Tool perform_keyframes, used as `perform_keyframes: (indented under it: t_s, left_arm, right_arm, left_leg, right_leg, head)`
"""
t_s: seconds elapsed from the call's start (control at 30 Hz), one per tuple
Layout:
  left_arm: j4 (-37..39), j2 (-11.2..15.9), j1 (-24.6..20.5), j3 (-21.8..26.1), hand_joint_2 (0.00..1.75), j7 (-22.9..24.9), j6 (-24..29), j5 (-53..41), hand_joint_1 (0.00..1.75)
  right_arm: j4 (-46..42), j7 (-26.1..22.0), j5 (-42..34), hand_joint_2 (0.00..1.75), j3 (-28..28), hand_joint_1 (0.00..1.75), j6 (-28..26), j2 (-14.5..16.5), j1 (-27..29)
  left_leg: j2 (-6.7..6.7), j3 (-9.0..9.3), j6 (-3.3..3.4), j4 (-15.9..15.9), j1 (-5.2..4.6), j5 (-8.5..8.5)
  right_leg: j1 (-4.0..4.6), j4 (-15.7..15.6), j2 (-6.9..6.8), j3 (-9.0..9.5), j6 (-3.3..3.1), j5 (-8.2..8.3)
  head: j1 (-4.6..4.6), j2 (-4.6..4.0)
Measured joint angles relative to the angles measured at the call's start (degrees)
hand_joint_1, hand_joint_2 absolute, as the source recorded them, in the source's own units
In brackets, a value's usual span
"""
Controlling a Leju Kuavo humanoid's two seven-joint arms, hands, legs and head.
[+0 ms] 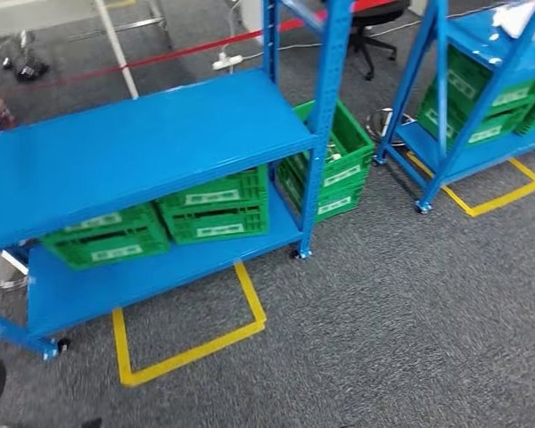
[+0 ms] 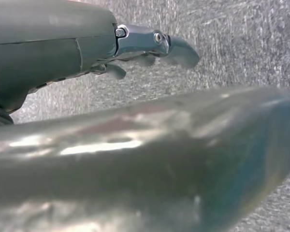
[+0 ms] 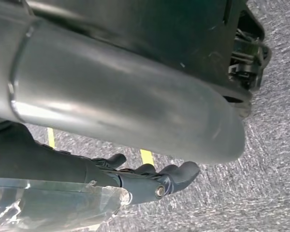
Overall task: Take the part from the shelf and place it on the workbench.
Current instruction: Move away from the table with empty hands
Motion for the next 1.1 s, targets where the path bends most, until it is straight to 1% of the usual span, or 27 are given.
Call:
perform_keyframes:
  t_s: [0.03,0.07,0.1,0.13,0.2,0.23,0.27,0.3,0.33,0.37,0.4,0.43,0.47,0.5,0.57,0.6,0.63,0.7,0.73,0.77,0.8,0.83,0.87,0.93,1.0,1.07,1.1]
  left_arm:
    - [0.0,-0.1,0.1,0.0,0.00,0.0,0.0,0.0,0.00]
    - [0.0,-0.1,0.3,0.0,0.00,0.0,0.0,0.0,0.00]
    - [0.0,-0.1,0.5,0.0,0.00,0.0,0.1,0.0,0.00]
    - [0.0,-0.2,0.4,0.0,0.00,0.0,0.1,0.0,0.00]
    - [0.0,-0.2,0.3,0.1,0.00,0.0,0.2,0.0,0.00]
    - [0.0,-0.2,0.2,0.1,0.00,0.0,0.2,0.0,0.00]
    - [0.0,-0.2,0.2,0.1,0.00,0.0,0.2,0.0,0.00]
    - [0.0,-0.2,0.3,0.1,0.00,0.0,0.2,0.0,0.00]
    - [0.0,-0.2,0.3,0.1,0.00,0.0,0.2,0.0,0.00]
    - [0.0,-0.3,0.3,0.2,0.00,0.0,0.2,0.0,0.00]
    - [0.0,-0.3,0.3,0.2,0.00,0.0,0.2,0.0,0.00]
    - [0.0,-0.3,0.2,0.2,0.00,0.0,0.2,0.0,0.00]
    - [0.0,-0.3,0.2,0.2,0.00,0.0,0.2,0.0,0.00]
    - [0.0,-0.3,0.2,0.2,0.00,0.0,0.2,0.0,0.00]
    - [0.0,-0.2,0.4,0.3,0.00,0.0,0.2,0.0,0.00]
    - [0.0,-0.2,0.5,0.4,0.00,0.0,0.2,0.0,0.00]
    - [0.0,-0.2,0.5,0.4,0.00,0.0,0.2,0.0,0.00]
    - [0.0,-0.3,0.2,0.4,0.00,0.0,0.2,0.0,0.00]
    - [0.0,-0.3,0.1,0.4,0.00,0.0,0.2,0.0,0.00]
    - [0.0,-0.3,0.1,0.4,0.00,0.0,0.2,0.0,0.00]
    - [0.0,-0.3,0.2,0.5,0.00,0.0,0.2,0.0,0.00]
    - [0.0,-0.4,0.3,0.5,0.00,0.0,0.3,0.0,0.00]
    - [0.0,-0.3,0.3,0.6,0.00,0.0,0.3,0.0,0.00]
    - [0.0,-0.4,0.2,0.7,0.00,0.0,0.4,0.0,0.00]
    - [0.0,-0.5,0.1,0.7,0.00,0.0,0.4,0.0,0.00]
    - [0.0,-0.6,0.1,0.8,0.00,0.0,0.5,-0.2,0.00]
    - [0.0,-0.6,0.2,0.9,0.00,0.0,0.6,-0.2,0.00]
  right_arm:
    - [0.0,0.0,0.0,0.00,0.0,0.00,0.0,0.0,-0.1]
    - [0.0,0.0,0.0,0.00,0.0,0.00,0.0,0.0,-0.2]
    - [0.0,0.0,0.0,0.00,0.0,0.00,0.0,0.0,-0.3]
    - [0.0,0.0,0.0,0.00,0.0,0.00,0.0,0.0,-0.4]
    - [0.0,0.0,0.0,0.00,0.0,0.00,0.0,0.0,-0.3]
    - [0.0,0.0,0.0,0.00,0.0,0.00,0.0,0.0,-0.3]
    - [0.0,0.0,0.0,0.00,0.0,0.00,0.0,0.0,-0.2]
    - [0.0,0.0,0.0,0.00,0.0,0.00,0.0,0.0,-0.2]
    - [0.0,0.0,0.0,0.00,0.0,0.00,0.0,0.0,-0.2]
    - [0.0,0.0,0.0,0.00,0.0,0.00,0.0,0.0,-0.2]
    - [0.0,0.0,0.0,0.00,0.0,0.00,0.0,0.0,-0.2]
    - [0.0,0.0,0.0,0.00,0.0,0.00,0.0,0.0,-0.2]
    - [0.0,0.0,0.0,0.00,-0.1,0.00,0.0,0.0,-0.2]
    - [0.0,0.0,0.0,0.00,-0.1,0.00,0.0,0.0,-0.2]
    - [0.0,0.0,0.0,0.00,-0.1,0.00,0.0,0.0,-0.3]
    - [0.0,0.0,0.0,0.00,-0.1,0.00,0.0,0.1,-0.3]
    - [0.0,0.0,0.0,0.00,-0.1,0.00,0.0,0.1,-0.3]
    - [0.0,0.0,0.0,0.00,-0.1,0.00,0.0,0.1,-0.1]
    - [0.0,0.0,0.0,0.00,-0.1,0.00,0.0,0.1,0.0]
    - [0.0,0.0,0.0,0.00,-0.1,0.00,0.1,0.1,0.1]
    - [0.0,0.0,0.0,0.00,-0.1,0.00,0.1,0.1,0.1]
    - [0.0,0.0,0.0,0.00,-0.1,0.00,0.1,0.1,0.1]
    - [0.0,0.0,0.0,0.00,-0.1,0.00,0.1,0.1,0.0]
    - [0.0,0.0,0.0,0.00,-0.1,0.00,0.1,0.1,0.0]
    - [0.0,0.1,0.0,0.00,-0.1,0.00,0.1,0.1,0.0]
    - [0.0,0.0,0.0,0.00,-0.1,0.00,0.1,0.1,-0.1]
    - [0.0,0.0,0.0,0.00,-0.1,0.00,0.1,0.1,-0.2]
  left_leg:
    - [-0.67,-0.10,0.44,0.0,0.04,0.08]
    - [-1.21,-0.12,0.77,-0.1,0.14,0.16]
    - [-1.75,-0.12,1.12,-0.2,0.28,0.30]
    - [-2.32,-0.11,1.46,-0.3,0.45,0.46]
    - [-3.60,-0.31,1.88,-0.3,0.57,0.61]
    - [-4.35,-0.42,1.98,-0.3,0.56,0.65]
    - [-5.12,-0.47,2.00,-0.3,0.56,0.69]
    - [-5.93,-0.48,1.95,-0.3,0.57,0.74]
    - [-6.79,-0.44,1.86,-0.2,0.62,0.80]
    - [-7.65,-0.40,1.72,-0.2,0.70,0.85]
    - [-8.46,-0.44,1.48,-0.2,0.71,0.92]
    - [-9.25,-0.61,1.18,0.0,0.72,0.99]
    - [-9.93,-0.88,0.80,0.0,0.76,1.11]
    - [-10.60,-1.19,0.35,0.0,0.84,1.30]
    - [-11.52,-1.72,-0.47,0.0,1.11,1.66]
    - [-10.71,-2.09,-0.77,0.5,1.07,1.33]
    - [-9.28,-2.90,-1.00,2.0,0.95,0.32]
    - [-5.77,-5.99,-1.30,8.4,0.73,-3.30]
    - [-4.93,-7.87,-1.41,12.4,0.74,-5.05]
    - [-4.50,-9.20,-1.48,15.3,0.75,-6.03]
    - [-4.29,-9.58,-1.49,16.4,0.75,-5.92]
    - [-4.08,-8.80,-1.46,15.2,0.75,-4.76]
    - [-3.54,-6.95,-1.37,12.0,0.73,-2.91]
    - [-0.56,-2.59,-1.02,4.2,0.49,0.05]
    - [1.19,-0.71,-0.36,0.6,0.23,0.55]
    - [-0.13,-0.78,0.39,0.3,0.25,0.40]
    - [-0.72,-0.78,0.73,0.3,0.35,0.46]
  right_leg:
    - [-0.01,-0.1,-0.53,0.20,0.27,-0.03]
    - [-0.08,0.0,-0.24,0.30,0.62,-0.24]
    - [-0.18,0.7,0.84,0.11,0.97,-0.88]
    - [-0.31,2.8,2.44,-0.76,1.29,-2.16]
    - [-0.52,10.3,5.53,-4.23,1.66,-5.99]
    - [-0.57,14.2,6.09,-6.15,1.72,-7.54]
    - [-0.58,16.6,6.29,-7.42,1.74,-8.10]
    - [-0.61,16.8,6.39,-7.67,1.71,-7.44]
    - [-0.70,14.5,6.62,-6.73,1.67,-5.66]
    - [-0.87,10.4,7.44,-4.90,1.65,-3.29]
    - [-1.14,6.3,9.15,-3.00,1.67,-1.49]
    - [-1.38,2.9,10.77,-1.50,1.61,-0.31]
    - [-1.52,1.0,12.03,-0.57,1.49,0.12]
    - [-1.50,0.5,12.58,-0.31,1.25,-0.04]
    - [-1.39,0.3,11.23,-0.18,0.48,0.25]
    - [-1.41,0.2,10.42,-0.15,0.06,0.42]
    - [-1.45,0.0,9.47,-0.10,-0.30,0.56]
    - [-1.30,-0.2,7.47,-0.06,-0.78,0.60]
    - [-1.18,-0.2,6.40,-0.09,-0.89,0.55]
    - [-1.10,-0.2,5.40,-0.10,-0.96,0.50]
    - [-1.06,-0.2,4.47,-0.08,-0.99,0.45]
    - [-1.05,-0.2,3.65,-0.02,-0.97,0.39]
    - [-1.05,-0.2,2.90,0.10,-0.87,0.31]
    - [-0.75,0.0,1.64,0.25,-0.41,-0.05]
    - [-0.26,0.0,0.48,0.36,0.16,-0.52]
    - [-0.20,-0.2,-0.47,0.87,0.72,-0.89]
    - [-0.31,0.1,0.17,0.97,1.05,-1.32]
  head:
    - [0.04,0.00]
    - [0.06,0.00]
    - [0.19,0.00]
    - [0.34,0.00]
    - [0.71,0.00]
    - [0.78,0.00]
    - [0.82,0.00]
    - [0.87,0.00]
    - [0.86,0.00]
    - [0.87,0.00]
    - [0.88,0.00]
    - [0.84,0.00]
    - [0.85,0.00]
    - [0.81,0.00]
    - [0.83,0.00]
    - [0.61,0.00]
    - [0.36,0.00]
    - [-0.14,0.00]
    - [-0.18,0.00]
    - [-0.17,0.00]
    - [-0.18,0.00]
    - [-0.19,0.00]
    - [-0.19,0.00]
    - [-0.28,0.00]
    - [-0.17,0.00]
    - [0.01,0.00]
    - [0.07,0.00]
